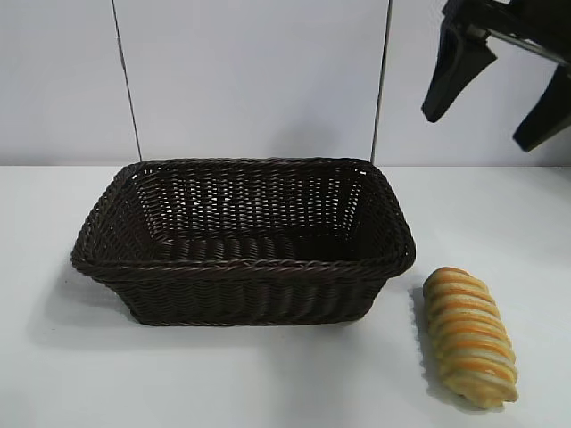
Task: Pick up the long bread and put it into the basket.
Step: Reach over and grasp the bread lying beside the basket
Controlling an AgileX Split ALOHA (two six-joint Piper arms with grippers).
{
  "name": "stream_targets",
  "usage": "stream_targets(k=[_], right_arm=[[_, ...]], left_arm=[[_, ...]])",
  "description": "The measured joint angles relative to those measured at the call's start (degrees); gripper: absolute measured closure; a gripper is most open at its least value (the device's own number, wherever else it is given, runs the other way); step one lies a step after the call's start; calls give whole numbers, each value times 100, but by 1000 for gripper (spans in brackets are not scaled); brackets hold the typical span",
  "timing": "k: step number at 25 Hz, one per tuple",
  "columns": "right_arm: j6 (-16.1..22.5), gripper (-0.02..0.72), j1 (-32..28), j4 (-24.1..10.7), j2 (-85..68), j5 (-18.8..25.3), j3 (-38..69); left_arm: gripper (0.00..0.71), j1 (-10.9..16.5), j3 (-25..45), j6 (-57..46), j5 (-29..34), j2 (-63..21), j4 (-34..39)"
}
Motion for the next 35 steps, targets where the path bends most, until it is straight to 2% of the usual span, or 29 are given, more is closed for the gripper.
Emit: stream_targets(k=[2, 10, 19, 23, 28, 35], right_arm=[[9, 8, -119, -29, -167, -56, 325], [-8, 32, -229, -79, -649, -1013, 1892], [-9, 32, -229, -4, -655, -2439, 3246], [-9, 32, -229, 175, -649, -2920, 3549], [-14, 32, -163, 411, -249, -3263, 3610], [-25, 32, 603, 603, 636, -3890, 3616]], left_arm=[[16, -10, 0, 97, -4, -146, -76], [16, -10, 106, 149, -38, -195, -149], [16, -10, 106, 149, -42, -195, -149], [15, -10, 106, 149, -42, -195, -149], [16, -10, 106, 149, -42, -195, -149], [16, -10, 106, 149, -42, -195, -149]])
